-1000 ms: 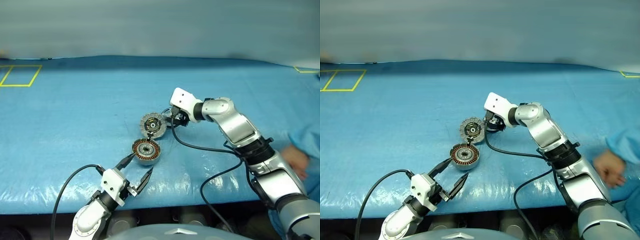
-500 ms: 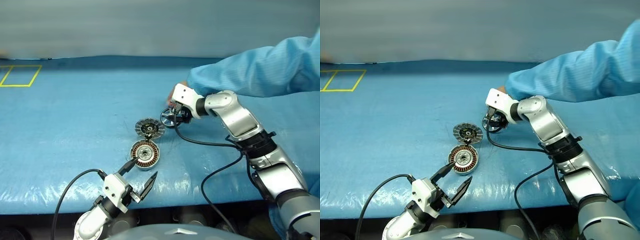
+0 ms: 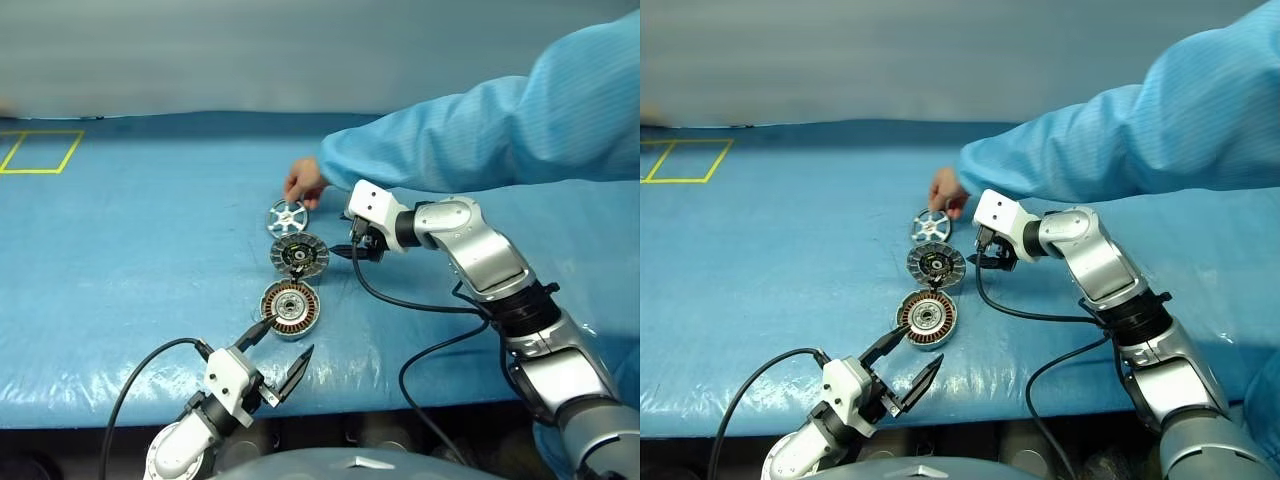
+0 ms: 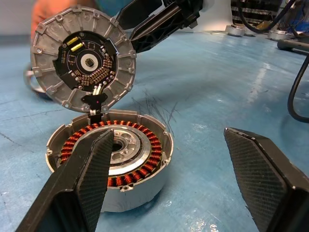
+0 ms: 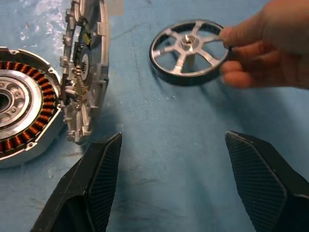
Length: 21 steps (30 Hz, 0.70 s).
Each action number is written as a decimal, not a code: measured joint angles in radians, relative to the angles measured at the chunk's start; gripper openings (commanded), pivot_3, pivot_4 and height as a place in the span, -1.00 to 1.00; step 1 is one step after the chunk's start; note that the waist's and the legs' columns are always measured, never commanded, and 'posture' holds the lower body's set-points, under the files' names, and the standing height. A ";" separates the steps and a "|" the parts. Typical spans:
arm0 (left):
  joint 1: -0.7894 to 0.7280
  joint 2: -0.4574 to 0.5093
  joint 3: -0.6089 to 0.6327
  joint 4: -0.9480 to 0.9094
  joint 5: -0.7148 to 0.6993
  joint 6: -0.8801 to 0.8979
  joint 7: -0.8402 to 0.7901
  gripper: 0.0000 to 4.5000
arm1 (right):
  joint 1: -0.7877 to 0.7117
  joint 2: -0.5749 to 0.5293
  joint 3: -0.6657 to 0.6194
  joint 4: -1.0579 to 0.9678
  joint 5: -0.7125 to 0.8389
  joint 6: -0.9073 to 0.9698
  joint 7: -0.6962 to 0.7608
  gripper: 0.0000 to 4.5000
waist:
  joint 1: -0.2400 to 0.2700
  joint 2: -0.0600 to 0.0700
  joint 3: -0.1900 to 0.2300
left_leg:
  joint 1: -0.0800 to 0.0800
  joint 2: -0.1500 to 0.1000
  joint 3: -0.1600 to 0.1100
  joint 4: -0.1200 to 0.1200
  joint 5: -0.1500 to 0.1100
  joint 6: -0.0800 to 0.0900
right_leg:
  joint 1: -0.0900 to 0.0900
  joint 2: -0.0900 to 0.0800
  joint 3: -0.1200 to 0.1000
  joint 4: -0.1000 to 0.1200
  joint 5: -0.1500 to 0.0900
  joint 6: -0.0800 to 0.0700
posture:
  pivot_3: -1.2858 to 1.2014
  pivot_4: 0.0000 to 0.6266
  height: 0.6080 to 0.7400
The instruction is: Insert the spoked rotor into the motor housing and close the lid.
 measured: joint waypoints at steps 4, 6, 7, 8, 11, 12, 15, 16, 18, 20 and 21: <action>-0.015 0.003 0.000 0.000 -0.003 0.001 -0.004 0.73 | 0.004 0.003 -0.004 -0.040 0.019 0.020 -0.003 0.59 | -0.001 0.000 0.000 | 0.000 0.000 0.000 0.000 0.000 0.000 | 0.000 0.000 0.000 0.000 0.000 0.000 | 0.03 -0.52 1.00; -0.018 0.008 0.001 0.000 -0.004 0.002 -0.008 0.73 | -0.009 0.012 -0.005 -0.045 0.020 0.025 -0.006 0.59 | -0.001 0.000 0.000 | 0.000 0.000 0.000 0.000 0.000 0.000 | 0.000 0.000 0.000 0.000 0.000 0.000 | 0.03 -0.52 1.00; -0.020 0.010 0.001 0.000 -0.004 0.002 -0.009 0.73 | -0.019 0.015 -0.006 -0.049 0.020 0.029 -0.008 0.59 | -0.001 0.000 0.000 | 0.000 0.000 0.000 0.000 0.000 0.000 | 0.000 0.000 0.000 0.000 0.000 0.000 | 0.03 -0.52 1.00; -0.020 0.010 0.002 0.000 -0.004 0.002 -0.010 0.73 | -0.028 0.017 -0.006 -0.054 0.020 0.031 -0.009 0.59 | 0.000 0.000 0.000 | 0.000 0.000 0.000 0.000 0.000 0.000 | 0.000 0.000 0.000 0.000 0.000 0.000 | 0.03 -0.52 1.00; -0.021 0.009 0.001 0.000 -0.005 0.003 -0.011 0.73 | -0.071 0.054 -0.023 -0.085 0.046 0.062 -0.017 0.59 | -0.003 0.001 0.000 | 0.000 0.000 0.000 0.000 0.000 0.000 | 0.000 0.001 0.000 0.000 0.000 0.000 | 0.03 -0.52 1.00; -0.021 0.008 0.001 0.000 -0.004 0.003 -0.010 0.73 | -0.080 0.067 -0.029 -0.109 0.062 0.079 -0.016 0.59 | -0.004 0.001 0.000 | 0.000 0.001 0.000 0.000 0.000 0.000 | 0.000 0.001 0.000 0.000 0.000 0.000 | 0.03 -0.52 1.00; -0.022 0.001 -0.002 0.000 -0.003 0.003 -0.005 0.73 | -0.094 0.087 -0.023 -0.194 0.111 0.108 0.005 0.59 | -0.001 0.001 0.000 | 0.000 0.001 -0.001 -0.001 0.000 0.000 | 0.000 0.001 -0.001 0.000 0.000 0.000 | 0.03 -0.52 1.00; -0.021 0.000 -0.002 0.000 -0.002 0.003 -0.002 0.73 | -0.094 0.090 -0.018 -0.207 0.127 0.122 0.009 0.59 | 0.001 0.001 0.000 | 0.000 0.000 -0.001 0.000 0.000 0.000 | 0.000 0.000 -0.001 0.000 0.000 0.000 | 0.03 -0.52 1.00; -0.016 -0.002 -0.002 0.000 0.000 0.003 0.003 0.73 | -0.090 0.121 -0.006 -0.229 0.162 0.155 0.008 0.59 | 0.000 0.001 0.000 | 0.000 0.000 -0.001 0.000 0.000 0.000 | 0.000 -0.001 -0.001 0.000 0.000 0.000 | 0.03 -0.52 1.00; -0.017 -0.004 -0.001 0.000 0.001 0.003 0.007 0.73 | -0.091 0.178 0.001 -0.229 0.179 0.168 -0.011 0.59 | -0.005 0.001 0.000 | 0.001 0.000 -0.001 0.000 0.000 0.000 | 0.000 -0.001 -0.001 0.000 0.000 0.000 | 0.03 -0.52 1.00; -0.023 -0.006 -0.001 0.000 0.001 0.002 0.009 0.73 | -0.095 0.221 0.022 -0.225 0.184 0.166 -0.026 0.59 | -0.008 0.001 0.000 | 0.001 0.000 -0.001 0.000 0.000 -0.001 | 0.000 0.000 -0.001 0.001 0.000 0.000 | 0.03 -0.52 1.00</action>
